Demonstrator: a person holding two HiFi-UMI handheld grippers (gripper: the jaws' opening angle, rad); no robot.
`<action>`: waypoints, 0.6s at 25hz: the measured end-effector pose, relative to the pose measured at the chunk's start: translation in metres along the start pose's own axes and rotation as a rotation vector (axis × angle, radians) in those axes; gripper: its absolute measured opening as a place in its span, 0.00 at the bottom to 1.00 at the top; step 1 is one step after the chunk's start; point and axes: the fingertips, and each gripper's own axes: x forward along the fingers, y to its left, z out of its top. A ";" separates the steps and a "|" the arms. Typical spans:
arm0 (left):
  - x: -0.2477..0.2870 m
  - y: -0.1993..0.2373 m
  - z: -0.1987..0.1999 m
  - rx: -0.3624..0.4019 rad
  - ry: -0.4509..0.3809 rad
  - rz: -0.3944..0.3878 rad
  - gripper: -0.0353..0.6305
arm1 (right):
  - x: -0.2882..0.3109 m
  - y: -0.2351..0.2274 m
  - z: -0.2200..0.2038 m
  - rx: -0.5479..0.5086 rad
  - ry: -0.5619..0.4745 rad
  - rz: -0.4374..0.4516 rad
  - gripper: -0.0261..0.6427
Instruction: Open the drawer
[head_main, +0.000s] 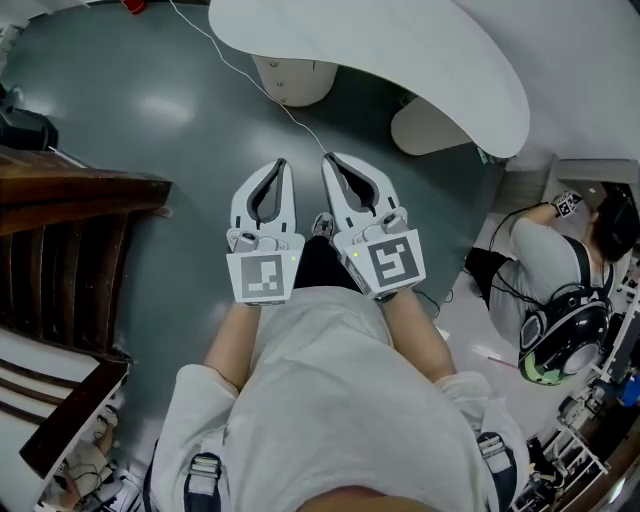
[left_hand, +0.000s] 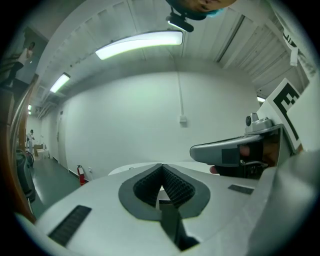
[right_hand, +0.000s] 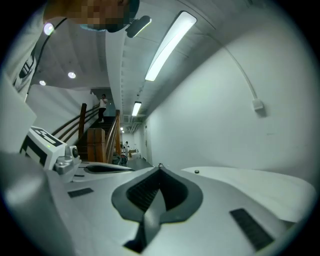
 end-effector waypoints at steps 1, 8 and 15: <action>0.012 -0.003 -0.002 0.004 0.009 0.002 0.06 | 0.005 -0.012 -0.003 0.004 0.000 0.009 0.06; 0.072 0.018 -0.029 0.001 0.035 0.049 0.06 | 0.063 -0.048 -0.026 -0.031 0.038 0.095 0.06; 0.115 0.054 -0.094 -0.022 0.086 0.090 0.06 | 0.112 -0.058 -0.068 -0.068 0.090 0.150 0.06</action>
